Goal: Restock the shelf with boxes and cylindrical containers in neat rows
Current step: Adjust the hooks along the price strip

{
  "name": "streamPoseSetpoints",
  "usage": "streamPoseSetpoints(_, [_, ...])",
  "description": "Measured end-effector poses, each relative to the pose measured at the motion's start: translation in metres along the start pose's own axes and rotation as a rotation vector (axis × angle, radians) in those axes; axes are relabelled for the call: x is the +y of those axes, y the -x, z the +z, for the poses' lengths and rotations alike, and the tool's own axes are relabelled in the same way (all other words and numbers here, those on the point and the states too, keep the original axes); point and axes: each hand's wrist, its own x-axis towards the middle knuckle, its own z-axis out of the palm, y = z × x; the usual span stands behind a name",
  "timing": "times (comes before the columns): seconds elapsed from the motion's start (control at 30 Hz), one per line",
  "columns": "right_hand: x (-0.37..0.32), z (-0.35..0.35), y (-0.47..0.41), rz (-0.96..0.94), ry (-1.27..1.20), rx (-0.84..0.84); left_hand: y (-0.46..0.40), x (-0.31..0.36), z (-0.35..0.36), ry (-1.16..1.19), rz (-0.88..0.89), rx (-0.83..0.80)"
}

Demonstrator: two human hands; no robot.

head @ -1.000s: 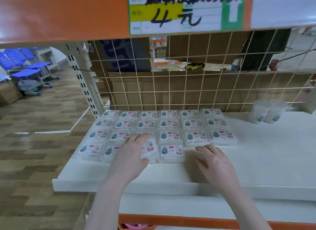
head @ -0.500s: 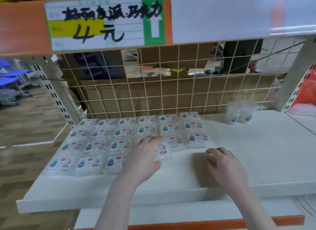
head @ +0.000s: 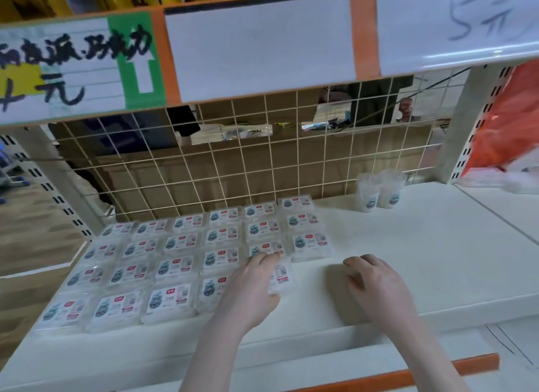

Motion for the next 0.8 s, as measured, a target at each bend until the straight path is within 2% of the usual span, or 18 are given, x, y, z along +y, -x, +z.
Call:
streamPoseSetpoints(0.37, [0.001,0.002,-0.003,-0.002,-0.015,0.003,0.000,-0.008,0.008,0.010,0.031,0.017])
streamPoseSetpoints(0.8, [0.007,-0.001,-0.008,-0.009,-0.047,-0.044,0.003,-0.002,0.015,0.029,-0.018,0.055])
